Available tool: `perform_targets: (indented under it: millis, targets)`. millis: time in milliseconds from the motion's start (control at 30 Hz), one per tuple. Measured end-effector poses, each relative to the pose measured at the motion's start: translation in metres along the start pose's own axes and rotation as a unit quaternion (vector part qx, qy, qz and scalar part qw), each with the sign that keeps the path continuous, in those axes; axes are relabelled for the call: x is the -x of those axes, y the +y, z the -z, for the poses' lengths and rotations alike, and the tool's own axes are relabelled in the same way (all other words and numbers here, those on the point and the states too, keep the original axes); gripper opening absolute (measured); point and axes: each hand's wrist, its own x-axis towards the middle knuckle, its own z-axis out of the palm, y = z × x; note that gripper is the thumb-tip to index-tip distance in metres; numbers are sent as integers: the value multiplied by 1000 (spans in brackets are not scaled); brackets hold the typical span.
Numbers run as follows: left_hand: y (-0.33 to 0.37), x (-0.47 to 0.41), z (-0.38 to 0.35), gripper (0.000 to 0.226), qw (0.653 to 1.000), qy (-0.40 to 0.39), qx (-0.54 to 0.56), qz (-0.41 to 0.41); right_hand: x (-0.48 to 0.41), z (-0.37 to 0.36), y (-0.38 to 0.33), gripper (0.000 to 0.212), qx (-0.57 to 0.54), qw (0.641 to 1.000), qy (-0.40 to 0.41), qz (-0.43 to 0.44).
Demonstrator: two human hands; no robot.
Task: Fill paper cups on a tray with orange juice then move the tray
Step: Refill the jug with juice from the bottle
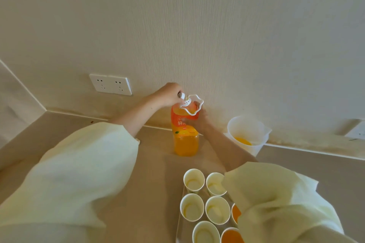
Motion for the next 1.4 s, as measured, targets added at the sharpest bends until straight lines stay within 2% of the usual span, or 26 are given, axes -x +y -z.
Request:
perform_targets:
  millis: [100,367,500,600,667,700,800,900,967,1033,1067,1133,1167,1200,1267,1333,1400]
  targets:
    - [2,-4,1,34,1000,-16,-3,5,-3,-1,3,86,-4,1000,-1,-7]
    - [17,-10,-2,49,997,-15,-72,25,-6,-6,14,99,-22,1000,2,11]
    - [29,-7,-1,38,993,4,-112,30,-2,-4,6,89,-23,1000,5,-12]
    - [28,-10,7,18,993,-55,-101,0,-2,-4,7,85,-16,1000,12,-3]
    - [23,-12,12,44,993,-103,-60,-5,-7,-6,14,82,-8,1000,9,2]
    - [22,-11,14,50,993,-114,-35,-3,-2,-5,6,83,-6,1000,13,1]
    - [21,-10,11,36,996,-75,39,-7,-8,-6,15,82,-14,1000,8,0]
    - [23,-9,8,26,1000,14,-23,3,1,-5,6,93,-26,1000,13,-6]
    - [26,-8,10,14,999,-2,-45,-5,4,-5,2,87,-14,1000,7,-13]
    - [31,-9,15,35,998,-50,-37,1,2,-4,2,89,-1,1000,15,-2]
    - [34,-8,16,37,999,-45,-30,3,2,-5,2,89,0,1000,13,1]
    - [35,-8,15,17,999,6,-48,20,-2,-5,7,82,14,1000,12,2]
    - [34,-8,13,18,998,21,-60,28,5,-2,-1,76,22,1000,16,2]
    - [35,-5,10,22,996,24,-79,32,5,-2,-1,71,25,1000,18,-2]
    - [31,-3,5,6,996,-3,-82,24,8,-1,-5,68,25,1000,17,-3]
    - [33,-4,3,35,997,-23,-80,2,7,-1,-7,67,24,1000,11,-14]
    - [38,-2,0,45,996,-7,-90,-16,9,-1,-11,72,29,999,0,-19]
